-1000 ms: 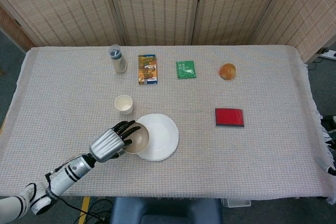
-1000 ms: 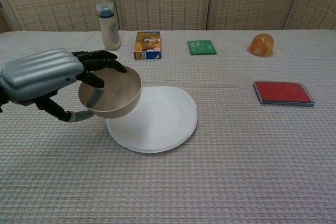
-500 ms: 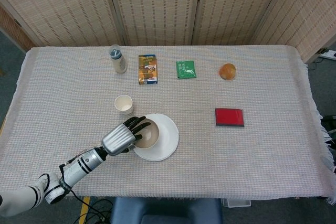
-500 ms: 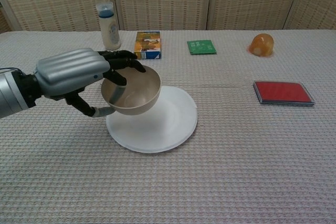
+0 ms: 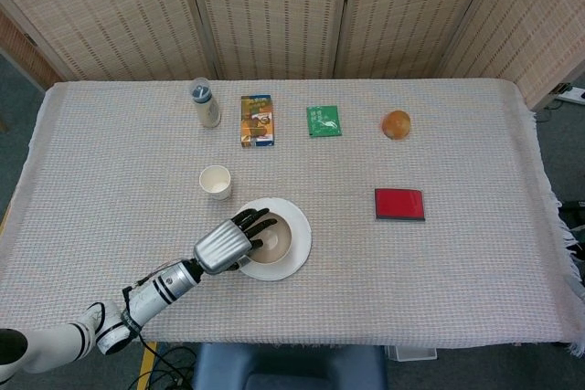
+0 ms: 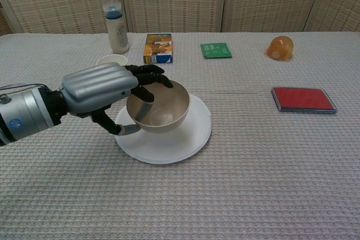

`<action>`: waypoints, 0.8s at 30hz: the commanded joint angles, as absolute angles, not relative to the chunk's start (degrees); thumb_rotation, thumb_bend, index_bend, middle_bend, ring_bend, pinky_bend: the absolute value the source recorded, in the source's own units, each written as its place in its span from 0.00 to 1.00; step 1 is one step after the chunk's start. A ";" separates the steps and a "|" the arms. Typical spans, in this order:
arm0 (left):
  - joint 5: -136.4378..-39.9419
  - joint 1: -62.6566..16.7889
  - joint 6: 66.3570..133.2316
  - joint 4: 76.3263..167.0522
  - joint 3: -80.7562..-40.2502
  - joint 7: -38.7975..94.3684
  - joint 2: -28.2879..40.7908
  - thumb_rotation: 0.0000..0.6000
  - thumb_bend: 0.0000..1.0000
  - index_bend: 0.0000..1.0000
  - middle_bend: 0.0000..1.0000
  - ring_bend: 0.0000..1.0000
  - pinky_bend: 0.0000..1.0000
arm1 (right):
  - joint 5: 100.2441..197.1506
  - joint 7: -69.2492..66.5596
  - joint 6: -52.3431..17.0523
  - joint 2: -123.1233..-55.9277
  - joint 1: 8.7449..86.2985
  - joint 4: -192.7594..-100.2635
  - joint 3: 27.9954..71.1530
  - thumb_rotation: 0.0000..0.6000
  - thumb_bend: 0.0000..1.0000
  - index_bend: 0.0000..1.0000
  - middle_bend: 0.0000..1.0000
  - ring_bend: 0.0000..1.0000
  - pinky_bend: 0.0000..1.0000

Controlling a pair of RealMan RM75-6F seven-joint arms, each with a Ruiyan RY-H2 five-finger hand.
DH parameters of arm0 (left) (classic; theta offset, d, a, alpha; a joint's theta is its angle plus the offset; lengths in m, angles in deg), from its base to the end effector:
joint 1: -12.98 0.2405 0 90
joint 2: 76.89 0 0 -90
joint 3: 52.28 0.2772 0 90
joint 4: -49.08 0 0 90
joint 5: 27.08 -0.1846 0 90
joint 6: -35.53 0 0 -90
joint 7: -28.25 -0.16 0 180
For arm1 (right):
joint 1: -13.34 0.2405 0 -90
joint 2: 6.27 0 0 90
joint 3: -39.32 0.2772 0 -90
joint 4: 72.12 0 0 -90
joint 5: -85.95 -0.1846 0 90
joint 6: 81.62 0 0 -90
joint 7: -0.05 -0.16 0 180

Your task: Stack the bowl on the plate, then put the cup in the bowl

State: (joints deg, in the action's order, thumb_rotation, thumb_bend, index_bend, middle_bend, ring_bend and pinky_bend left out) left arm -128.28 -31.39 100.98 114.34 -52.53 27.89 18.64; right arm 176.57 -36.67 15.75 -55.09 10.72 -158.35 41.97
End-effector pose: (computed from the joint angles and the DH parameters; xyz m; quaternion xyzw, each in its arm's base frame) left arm -0.1367 0.3349 -0.0320 -0.8346 -0.1635 -0.4429 0.2837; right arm -0.3256 -0.1513 0.3113 0.5215 -0.4114 0.5105 0.5460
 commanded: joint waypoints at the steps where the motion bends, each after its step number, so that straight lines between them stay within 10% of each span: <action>1: -127.74 -31.80 100.48 113.00 -52.48 28.42 19.90 1.00 0.36 0.63 0.17 0.00 0.20 | 176.20 -37.40 16.24 -55.08 10.37 -157.97 42.21 1.00 0.20 0.00 0.04 0.00 0.00; 24: -126.91 -32.72 101.13 106.74 -50.81 32.82 22.65 1.00 0.36 0.62 0.17 0.00 0.20 | 175.96 -37.49 17.51 -55.01 8.93 -158.11 42.62 1.00 0.20 0.00 0.04 0.00 0.00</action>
State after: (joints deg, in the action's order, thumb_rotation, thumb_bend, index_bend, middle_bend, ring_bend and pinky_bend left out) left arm -126.95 -32.70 101.13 106.84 -50.86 32.75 22.57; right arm 175.93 -37.45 17.46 -55.00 8.97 -158.14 42.61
